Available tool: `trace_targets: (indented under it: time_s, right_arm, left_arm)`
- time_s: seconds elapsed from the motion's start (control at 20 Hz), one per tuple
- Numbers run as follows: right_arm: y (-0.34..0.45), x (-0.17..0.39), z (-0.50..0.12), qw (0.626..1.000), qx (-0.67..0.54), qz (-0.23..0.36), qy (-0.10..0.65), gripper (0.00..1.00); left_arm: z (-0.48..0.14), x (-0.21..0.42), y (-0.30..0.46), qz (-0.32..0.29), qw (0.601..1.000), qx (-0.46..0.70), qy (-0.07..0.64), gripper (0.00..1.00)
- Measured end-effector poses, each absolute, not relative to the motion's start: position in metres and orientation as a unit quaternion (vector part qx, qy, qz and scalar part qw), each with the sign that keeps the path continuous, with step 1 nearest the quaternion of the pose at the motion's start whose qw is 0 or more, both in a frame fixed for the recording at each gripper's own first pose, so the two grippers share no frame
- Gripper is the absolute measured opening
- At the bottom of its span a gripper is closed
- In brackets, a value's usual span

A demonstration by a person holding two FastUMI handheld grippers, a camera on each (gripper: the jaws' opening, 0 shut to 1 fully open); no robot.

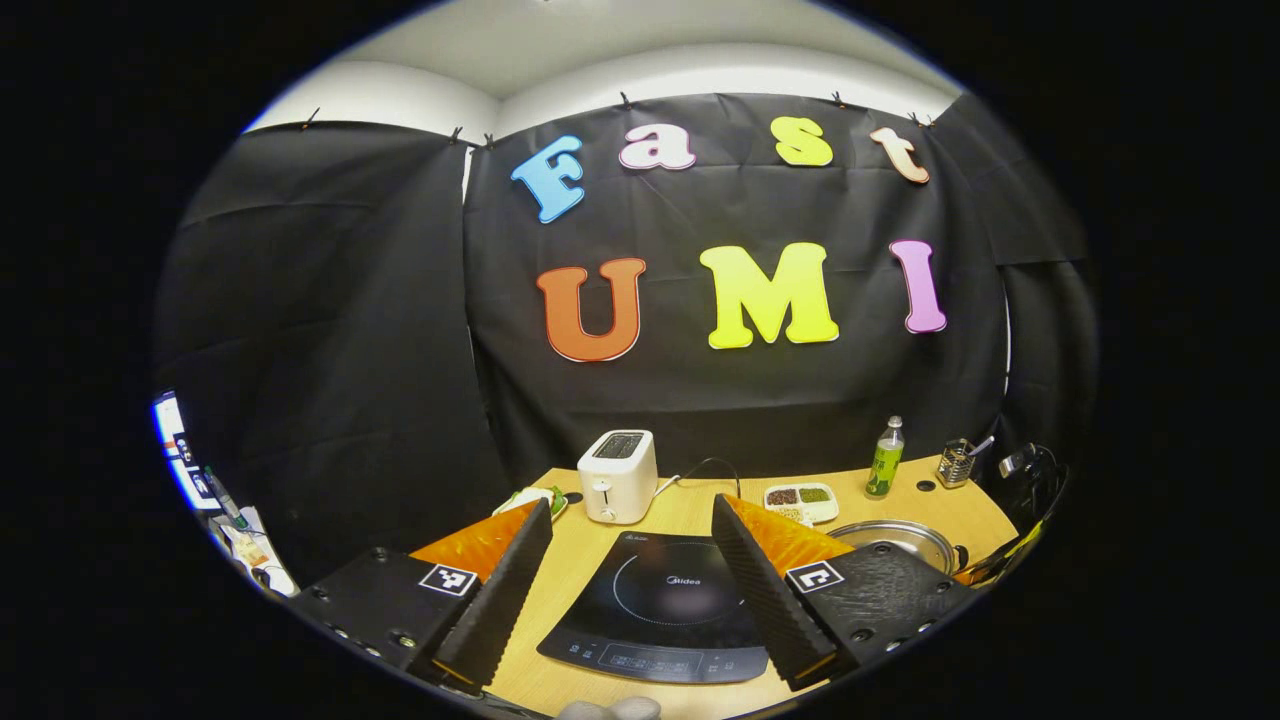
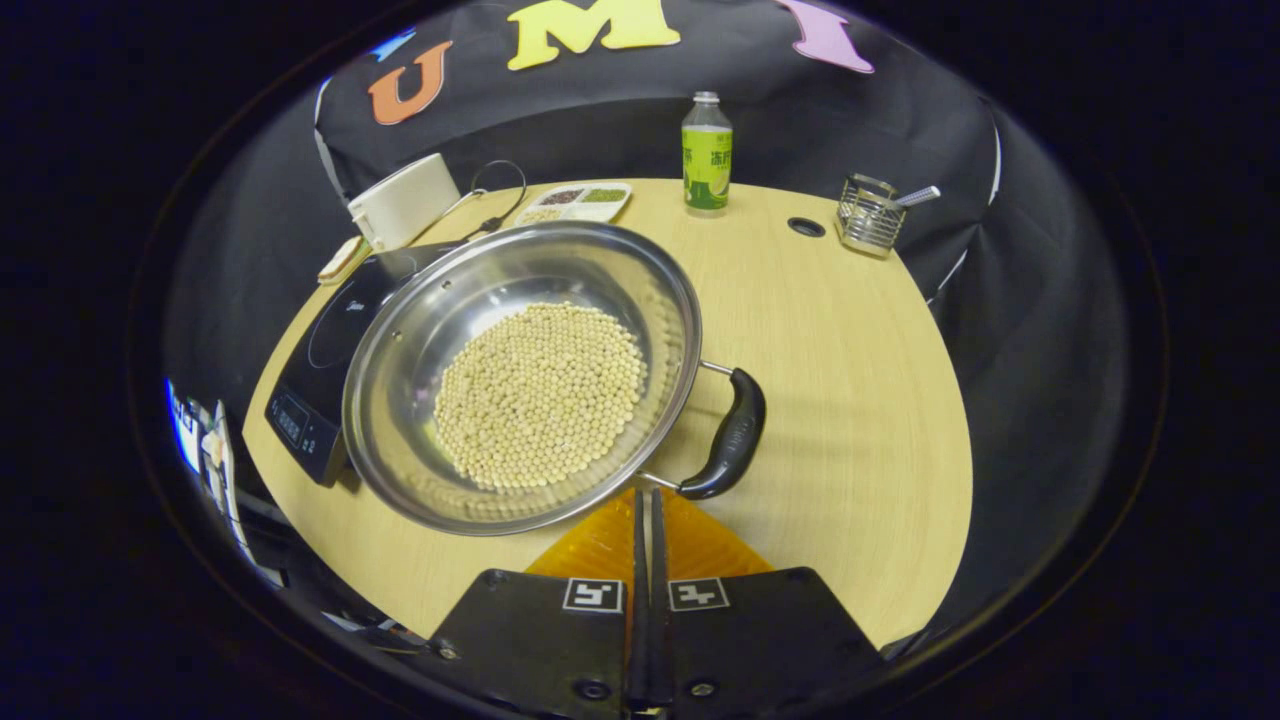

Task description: First push the handle of the pot to place it horizontally, then grasp the pot with both hands and set it on the induction cooktop.

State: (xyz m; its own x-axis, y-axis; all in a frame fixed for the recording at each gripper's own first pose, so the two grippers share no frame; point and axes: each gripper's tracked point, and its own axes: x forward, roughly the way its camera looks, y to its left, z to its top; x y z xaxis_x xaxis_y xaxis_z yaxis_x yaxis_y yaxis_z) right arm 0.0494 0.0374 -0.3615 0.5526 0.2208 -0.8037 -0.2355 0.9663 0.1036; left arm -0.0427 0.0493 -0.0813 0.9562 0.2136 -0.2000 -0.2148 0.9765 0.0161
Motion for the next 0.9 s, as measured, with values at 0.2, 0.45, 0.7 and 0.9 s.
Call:
trace_targets:
  time_s: [0.2,0.45,0.7,0.9]
  right_arm:
    - [0.028,0.062,-0.362,0.881,-0.023,0.136,0.453,0.04]
    - [0.018,0.076,-0.362,0.880,-0.040,0.150,0.449,0.04]
    - [0.009,0.090,-0.362,0.879,-0.050,0.161,0.447,0.04]
    - [0.000,0.091,-0.366,0.876,-0.052,0.150,0.455,0.04]
  left_arm:
    - [-0.081,-0.045,0.041,0.119,0.988,-0.001,0.103,0.97]
    - [-0.085,-0.046,0.036,0.142,0.984,-0.001,0.111,0.97]
    - [-0.086,-0.049,0.025,0.159,0.981,-0.003,0.115,0.96]
    - [-0.092,-0.047,0.016,0.159,0.980,-0.002,0.121,0.96]
